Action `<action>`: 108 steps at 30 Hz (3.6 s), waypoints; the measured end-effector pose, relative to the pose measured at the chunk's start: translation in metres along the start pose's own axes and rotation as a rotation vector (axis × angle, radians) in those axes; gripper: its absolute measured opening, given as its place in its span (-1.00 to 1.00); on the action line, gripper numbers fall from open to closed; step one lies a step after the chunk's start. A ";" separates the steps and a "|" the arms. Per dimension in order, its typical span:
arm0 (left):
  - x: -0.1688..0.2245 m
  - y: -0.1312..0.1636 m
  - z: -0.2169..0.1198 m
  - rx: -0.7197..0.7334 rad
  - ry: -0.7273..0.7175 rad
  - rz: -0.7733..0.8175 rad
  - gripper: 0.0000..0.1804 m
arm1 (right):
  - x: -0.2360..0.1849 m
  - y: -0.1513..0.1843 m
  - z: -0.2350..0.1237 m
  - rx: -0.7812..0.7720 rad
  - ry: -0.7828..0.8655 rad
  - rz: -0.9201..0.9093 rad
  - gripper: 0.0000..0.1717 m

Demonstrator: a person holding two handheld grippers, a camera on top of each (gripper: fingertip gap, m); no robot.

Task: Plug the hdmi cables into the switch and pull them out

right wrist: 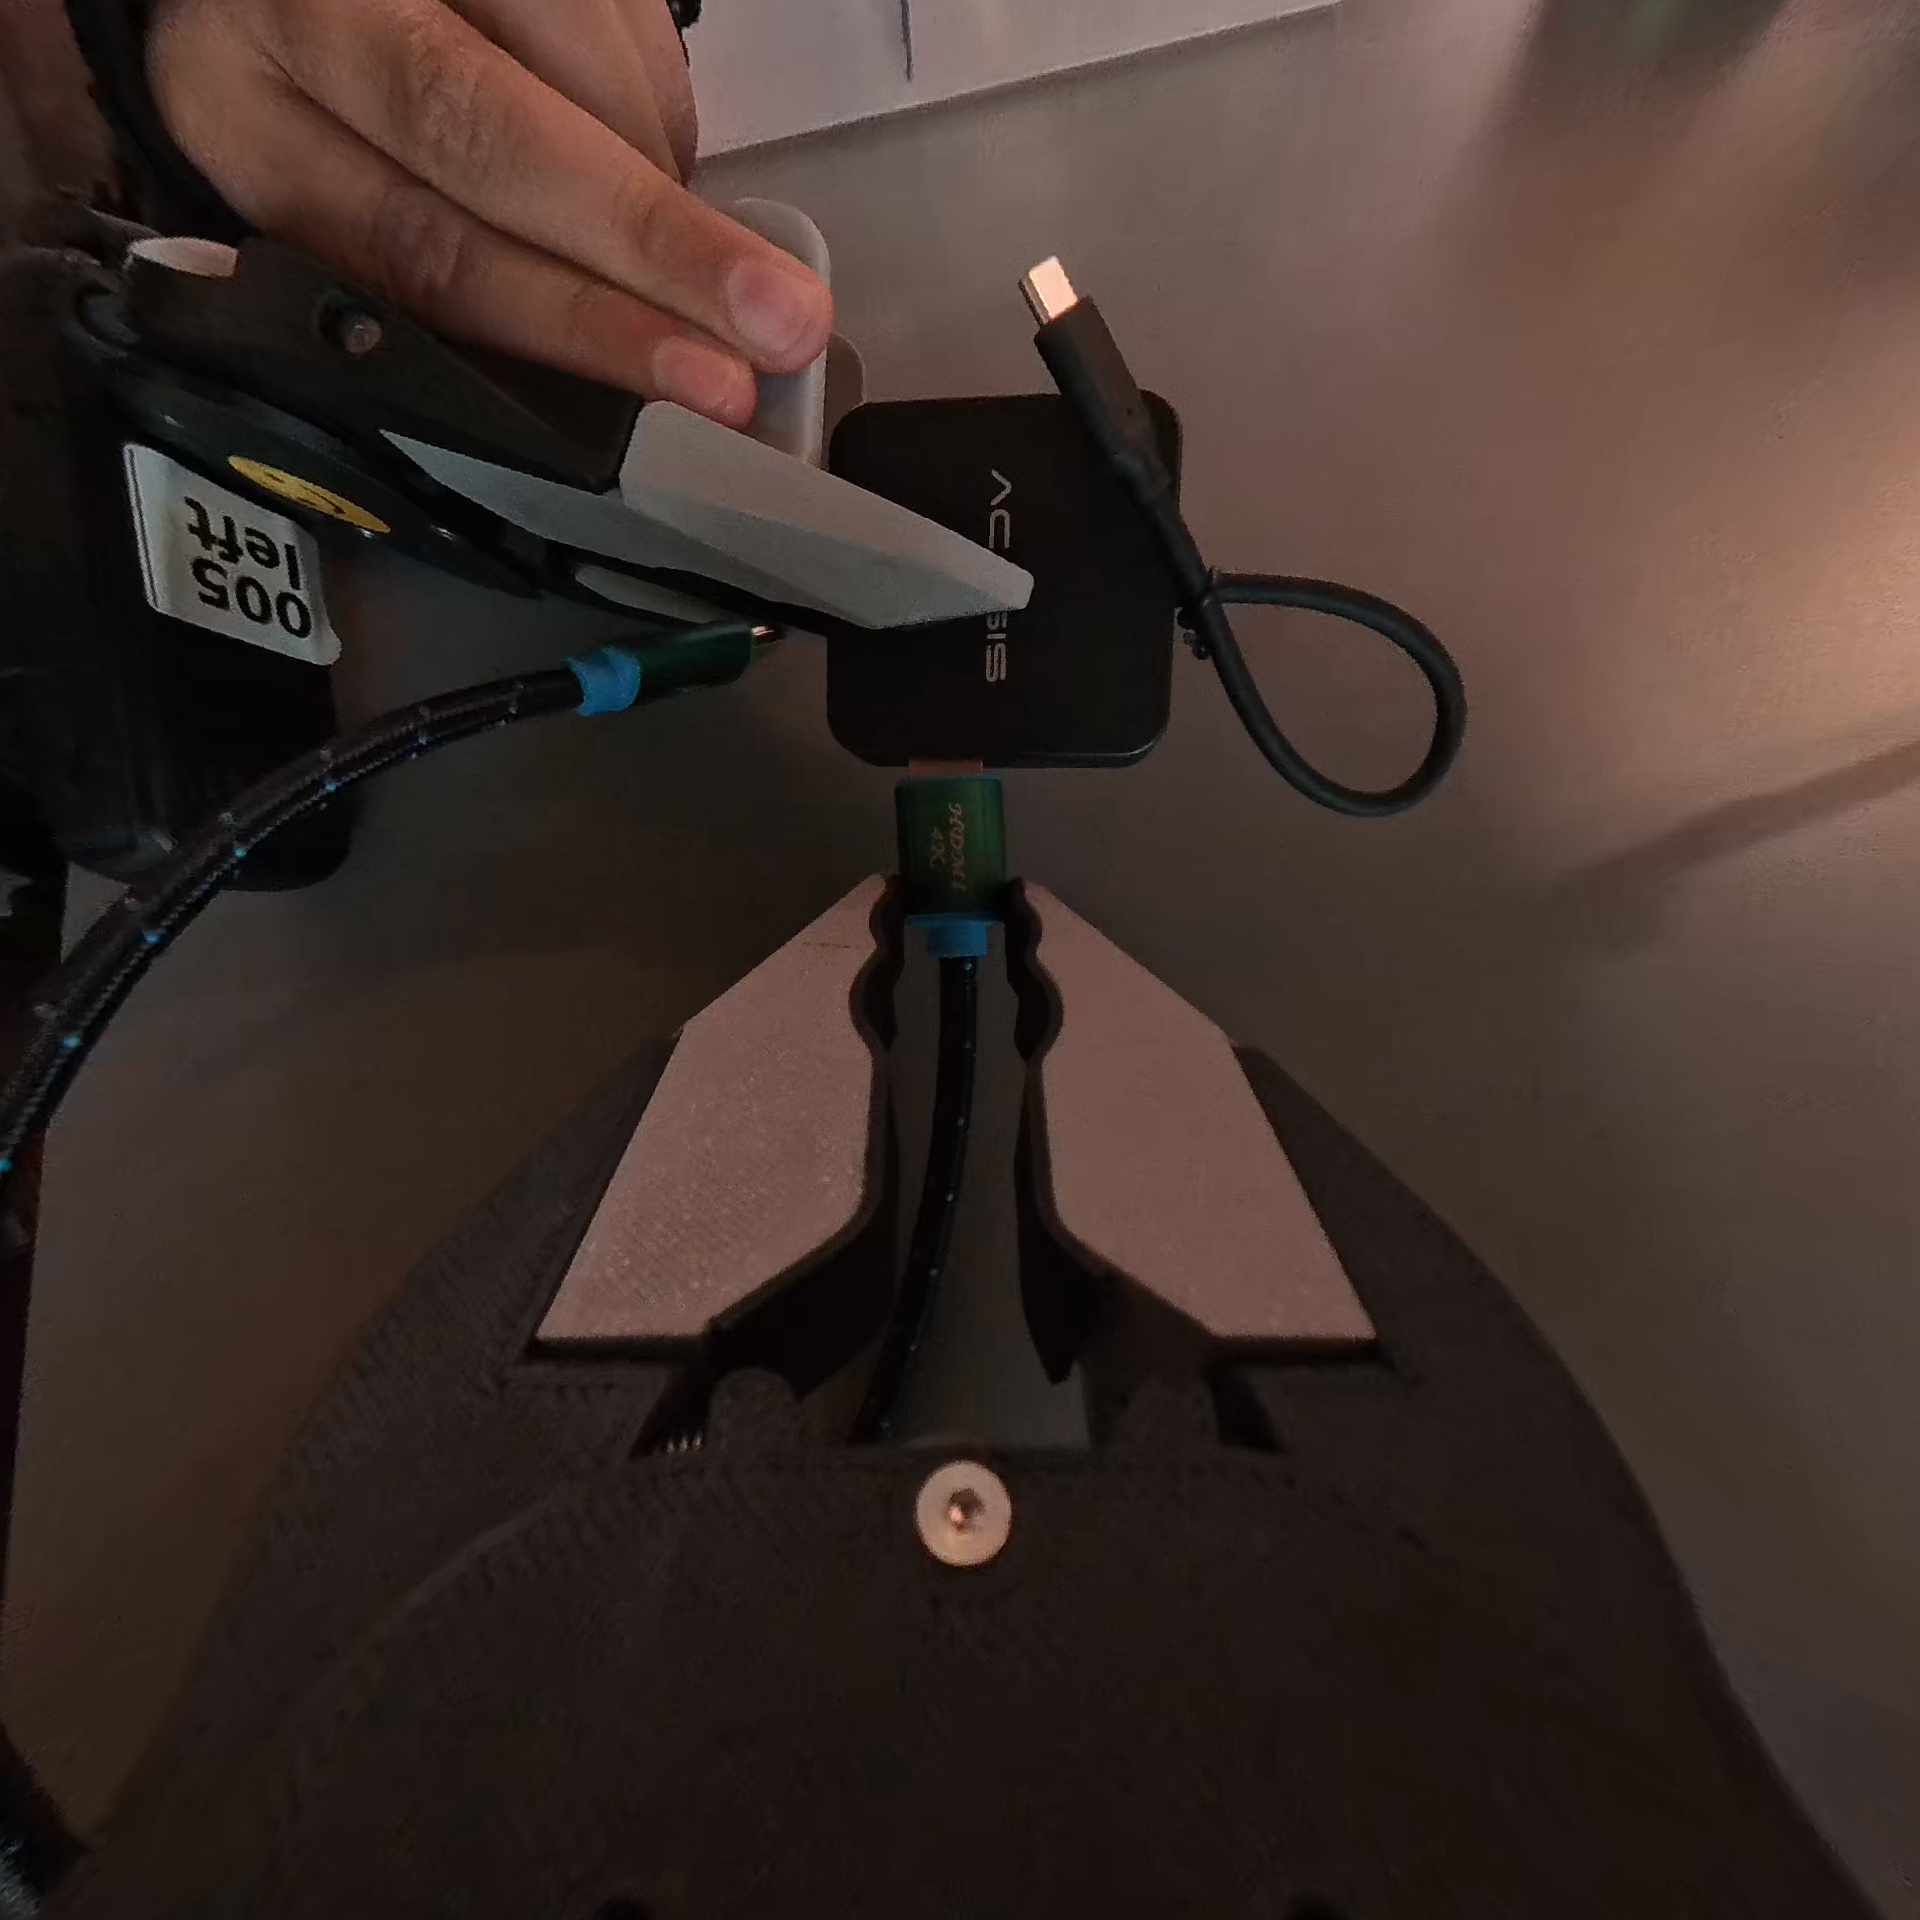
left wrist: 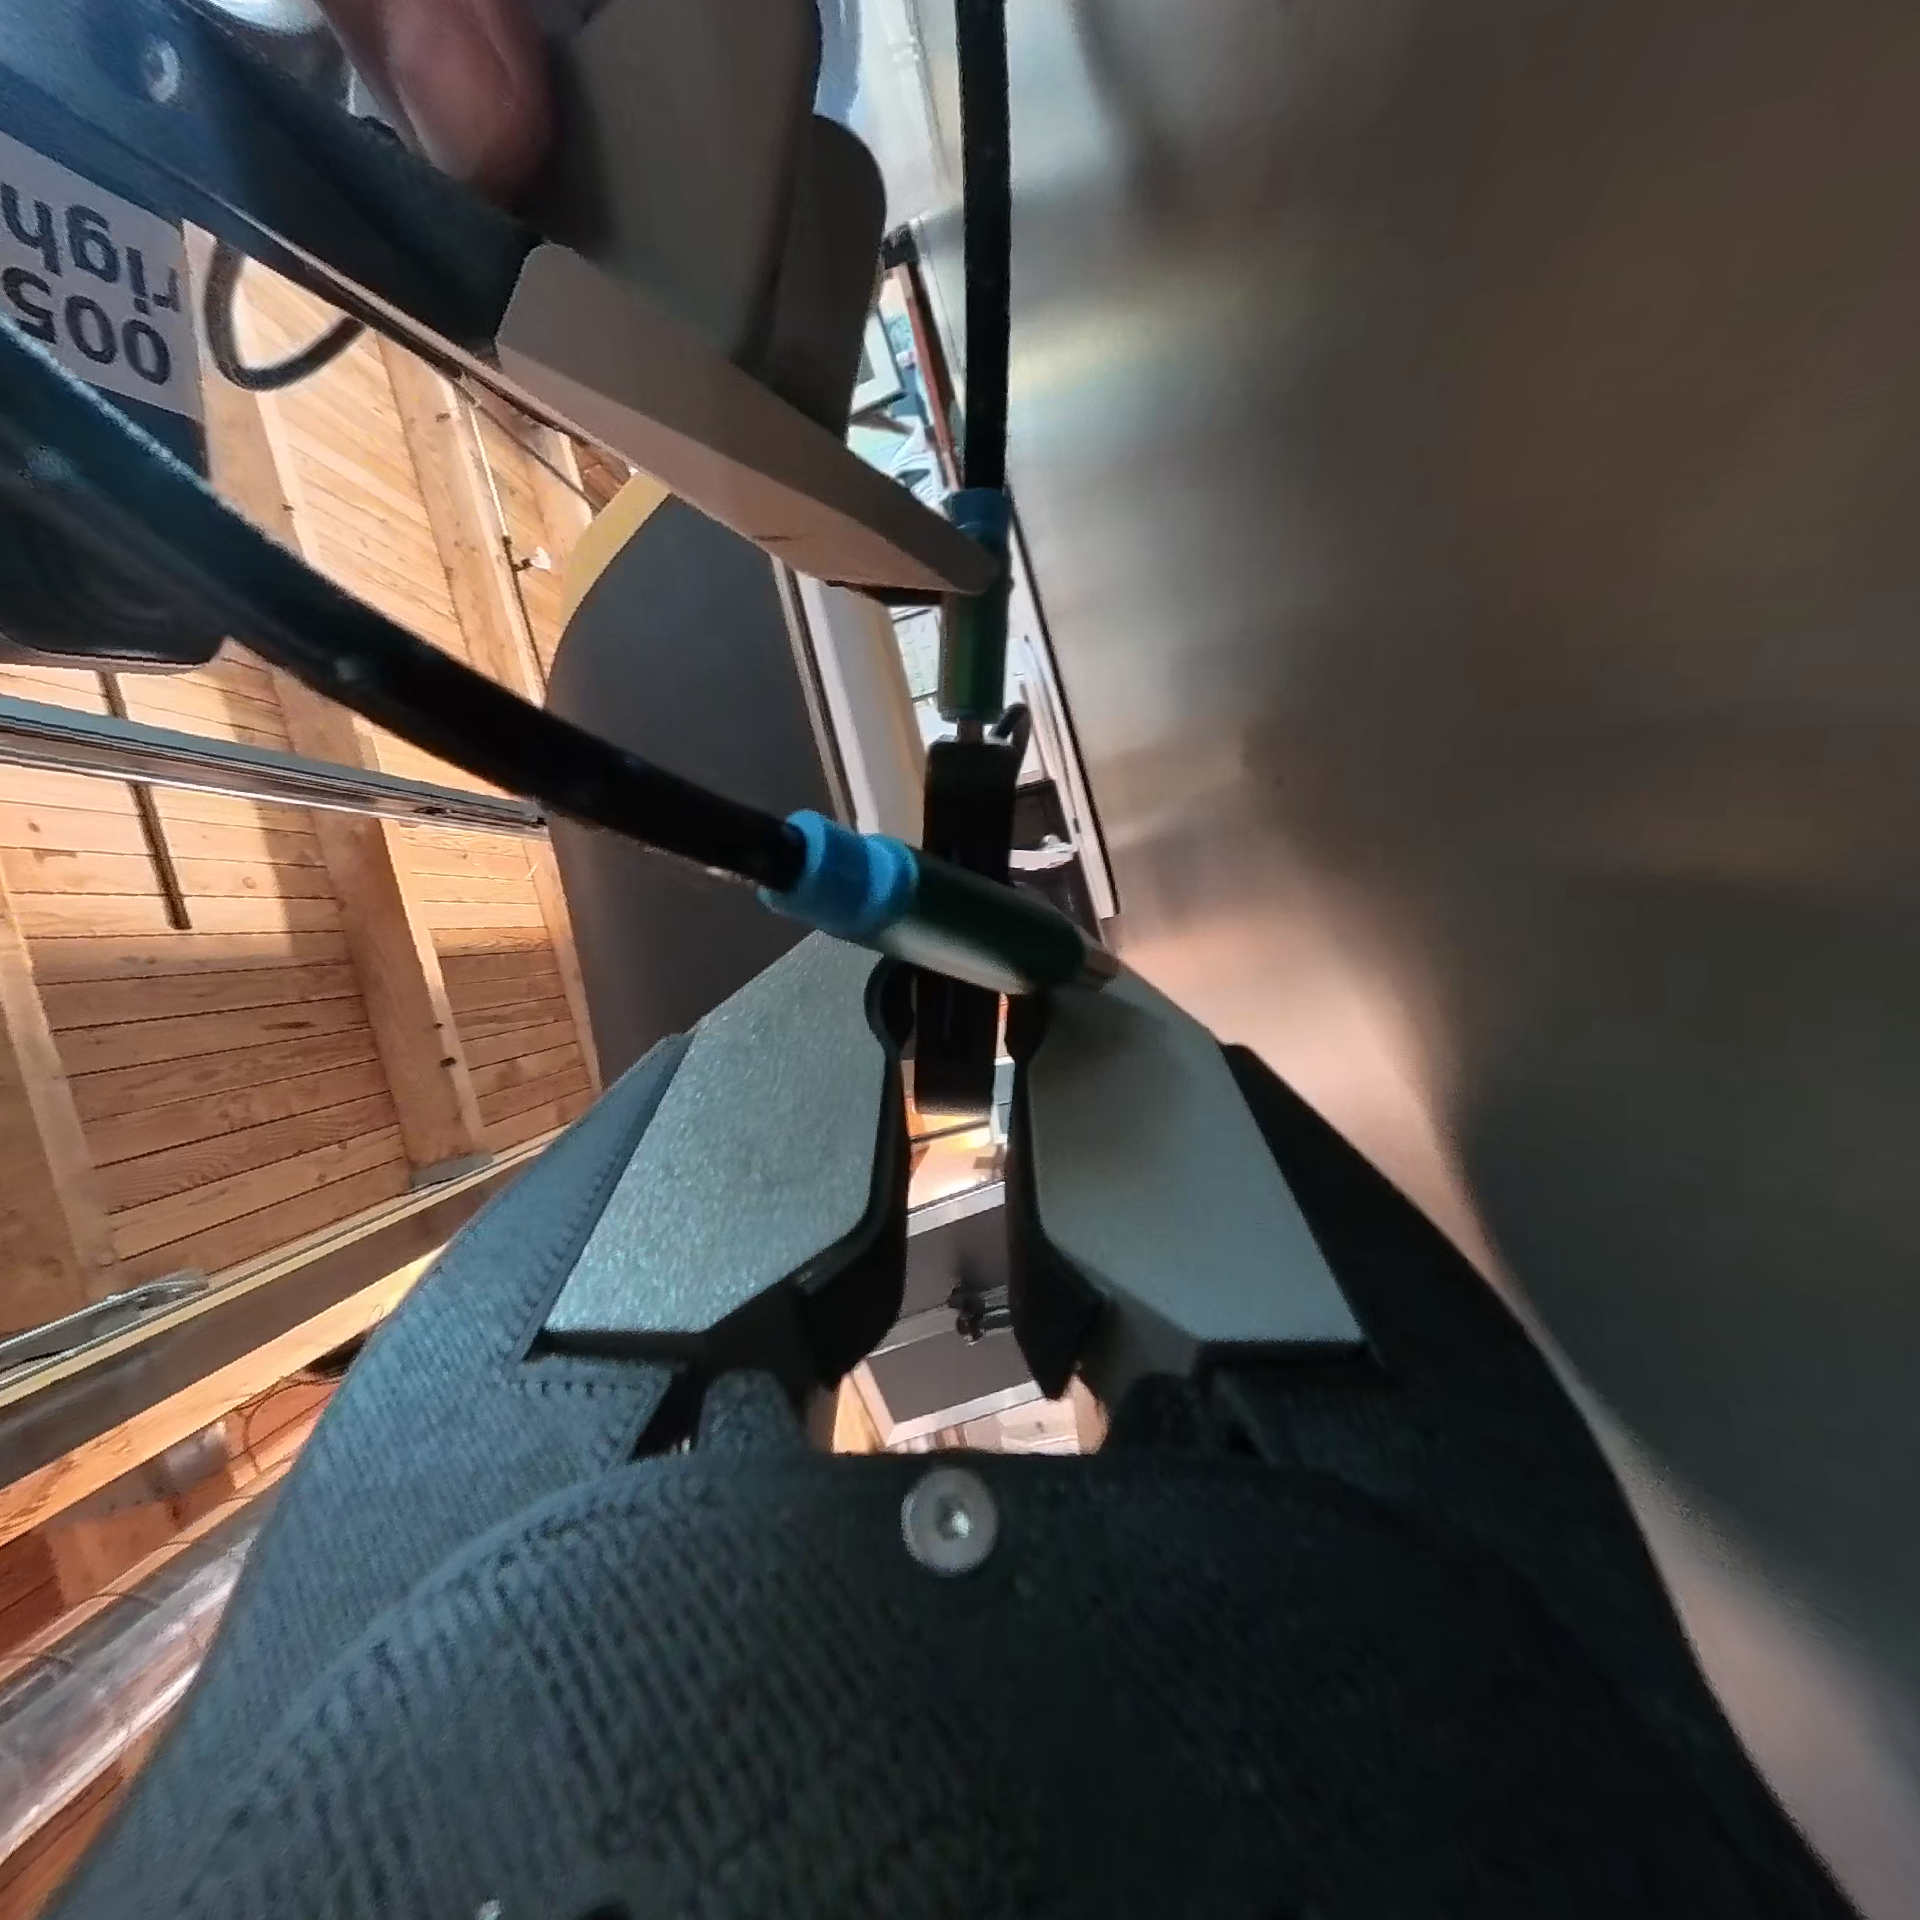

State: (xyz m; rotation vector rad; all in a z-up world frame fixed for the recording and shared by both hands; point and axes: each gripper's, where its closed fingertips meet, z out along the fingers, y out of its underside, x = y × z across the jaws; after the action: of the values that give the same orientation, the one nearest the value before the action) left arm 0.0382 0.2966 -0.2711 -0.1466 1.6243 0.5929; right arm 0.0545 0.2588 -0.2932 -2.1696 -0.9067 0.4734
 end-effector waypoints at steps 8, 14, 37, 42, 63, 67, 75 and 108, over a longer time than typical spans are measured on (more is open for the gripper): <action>-0.002 0.000 0.001 -0.016 -0.003 -0.004 -0.88 | 0.001 -0.003 -0.001 0.027 -0.016 0.035 -0.81; 0.000 0.001 0.004 -0.021 0.002 -0.015 -0.88 | 0.002 -0.003 0.000 0.030 -0.011 0.039 -0.81; -0.036 0.020 0.000 0.106 0.032 -0.796 -0.87 | 0.040 -0.078 -0.103 0.624 0.164 0.107 -0.41; -0.053 0.020 -0.012 0.293 0.095 -1.153 -0.87 | 0.035 -0.078 -0.104 0.627 0.129 0.079 -0.40; -0.066 -0.014 -0.031 0.575 0.302 -1.490 -0.74 | -0.035 -0.083 -0.073 0.466 0.113 -0.328 -0.89; -0.061 0.002 -0.026 0.504 0.269 -1.511 -0.96 | -0.023 -0.102 -0.120 0.588 0.279 -0.280 -0.89; -0.051 0.010 -0.019 0.404 0.266 -1.468 -1.00 | -0.004 -0.123 -0.295 0.681 0.850 -0.298 -0.89; -0.043 0.000 -0.018 0.339 0.341 -1.477 -0.70 | 0.197 0.117 -0.316 -0.094 1.104 0.392 -0.20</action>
State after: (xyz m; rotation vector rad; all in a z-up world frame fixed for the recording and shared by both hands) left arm 0.0286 0.2778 -0.2298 -1.1026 1.4430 -0.8677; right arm 0.4216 0.1926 -0.1790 -2.2081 0.1100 -0.5893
